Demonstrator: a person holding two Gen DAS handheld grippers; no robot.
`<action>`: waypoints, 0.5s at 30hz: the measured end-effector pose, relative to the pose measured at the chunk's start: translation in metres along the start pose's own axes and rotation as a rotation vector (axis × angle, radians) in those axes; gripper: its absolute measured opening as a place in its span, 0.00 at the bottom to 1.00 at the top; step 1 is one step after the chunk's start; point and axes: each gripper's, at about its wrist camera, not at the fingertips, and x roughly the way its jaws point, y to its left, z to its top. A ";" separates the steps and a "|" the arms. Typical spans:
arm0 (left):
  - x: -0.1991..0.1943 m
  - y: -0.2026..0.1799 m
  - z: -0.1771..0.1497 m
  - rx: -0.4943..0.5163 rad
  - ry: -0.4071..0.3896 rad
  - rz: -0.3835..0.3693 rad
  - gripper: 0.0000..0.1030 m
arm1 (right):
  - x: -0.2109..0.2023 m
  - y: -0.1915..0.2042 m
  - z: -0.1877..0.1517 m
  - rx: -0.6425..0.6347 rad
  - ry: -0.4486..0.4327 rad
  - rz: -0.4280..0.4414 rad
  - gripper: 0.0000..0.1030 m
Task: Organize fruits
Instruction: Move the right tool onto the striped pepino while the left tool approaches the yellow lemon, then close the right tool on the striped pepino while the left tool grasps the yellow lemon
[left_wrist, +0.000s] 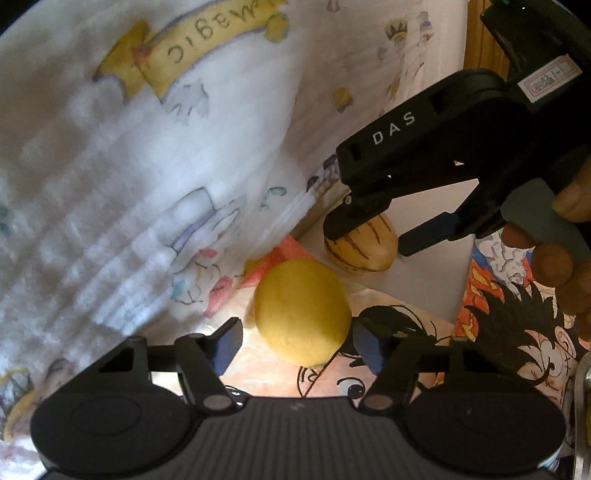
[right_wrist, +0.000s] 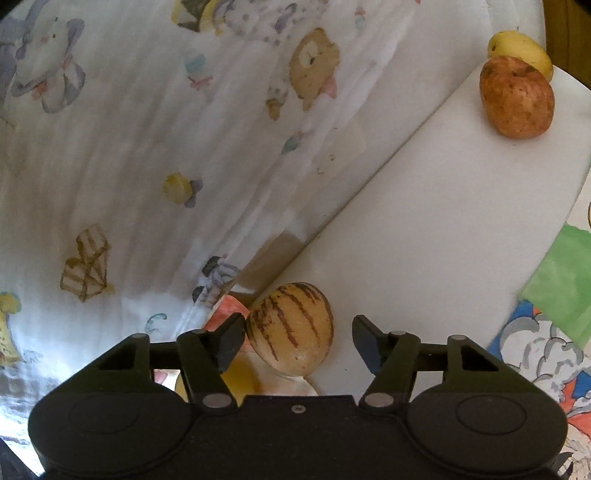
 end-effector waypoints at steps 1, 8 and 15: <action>0.001 0.001 0.002 0.001 0.006 -0.005 0.66 | 0.002 0.001 0.001 0.000 0.004 0.003 0.61; 0.007 -0.001 0.007 -0.001 0.028 -0.030 0.59 | -0.003 -0.006 0.004 0.032 0.013 0.033 0.53; 0.013 0.001 0.013 0.004 0.036 -0.034 0.59 | -0.005 -0.022 0.000 0.130 -0.005 0.075 0.53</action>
